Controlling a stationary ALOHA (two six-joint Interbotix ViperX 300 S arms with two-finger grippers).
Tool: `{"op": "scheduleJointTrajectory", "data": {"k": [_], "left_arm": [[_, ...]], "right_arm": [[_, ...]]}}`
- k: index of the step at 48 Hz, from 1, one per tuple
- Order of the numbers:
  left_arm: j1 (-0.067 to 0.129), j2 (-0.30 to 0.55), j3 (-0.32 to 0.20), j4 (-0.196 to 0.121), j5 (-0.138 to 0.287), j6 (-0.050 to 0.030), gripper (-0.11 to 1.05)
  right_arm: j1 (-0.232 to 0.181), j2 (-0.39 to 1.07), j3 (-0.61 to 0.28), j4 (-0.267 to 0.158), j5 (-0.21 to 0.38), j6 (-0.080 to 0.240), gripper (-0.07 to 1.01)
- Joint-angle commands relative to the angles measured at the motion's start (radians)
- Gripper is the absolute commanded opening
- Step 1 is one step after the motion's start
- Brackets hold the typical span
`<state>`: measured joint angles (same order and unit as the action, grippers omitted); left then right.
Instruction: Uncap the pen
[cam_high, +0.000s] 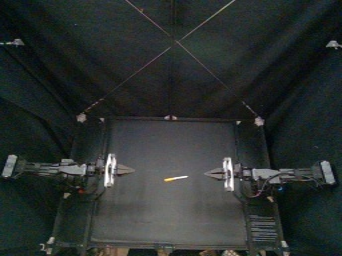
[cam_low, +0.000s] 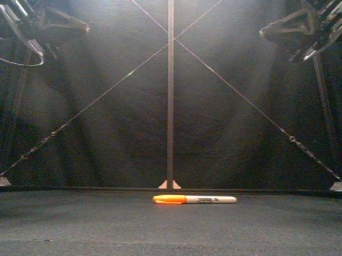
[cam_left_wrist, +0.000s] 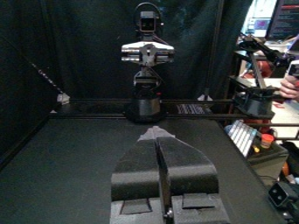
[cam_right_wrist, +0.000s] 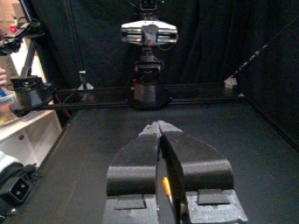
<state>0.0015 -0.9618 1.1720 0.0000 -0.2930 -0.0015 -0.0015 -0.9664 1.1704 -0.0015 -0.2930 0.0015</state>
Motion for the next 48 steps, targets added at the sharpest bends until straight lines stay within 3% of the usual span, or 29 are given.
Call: {"op": "scheduleJointTrajectory", "data": {"k": [1, 9, 17, 25, 36, 42, 48], "left_arm": [[0.008, 0.026, 0.006, 0.002, -0.029, 0.0046, -0.07], [0.014, 0.080, 0.006, 0.011, -0.044, 0.0061, -0.04], [0.031, 0.186, -0.003, 0.035, -0.103, 0.0061, 0.00], [0.071, 0.302, -0.017, 0.069, -0.150, 0.0061, 0.07], [0.124, 0.468, -0.051, 0.084, -0.164, 0.0077, 0.26], [0.141, 0.552, -0.071, 0.086, -0.163, 0.0077, 0.41], [0.158, 0.612, -0.089, 0.095, -0.164, 0.0092, 0.55]], "right_arm": [[-0.009, 0.038, 0.009, -0.002, 0.000, -0.002, 0.03], [-0.046, 0.147, -0.002, -0.002, -0.008, 0.006, 0.03], [-0.094, 0.291, -0.041, -0.002, -0.020, 0.005, 0.03], [-0.129, 0.407, -0.077, -0.002, -0.035, -0.003, 0.04], [-0.156, 0.545, -0.121, -0.003, -0.049, -0.009, 0.04], [-0.170, 0.612, -0.143, -0.015, -0.049, -0.009, 0.13], [-0.170, 0.672, -0.167, -0.041, -0.049, -0.008, 0.32]]}}
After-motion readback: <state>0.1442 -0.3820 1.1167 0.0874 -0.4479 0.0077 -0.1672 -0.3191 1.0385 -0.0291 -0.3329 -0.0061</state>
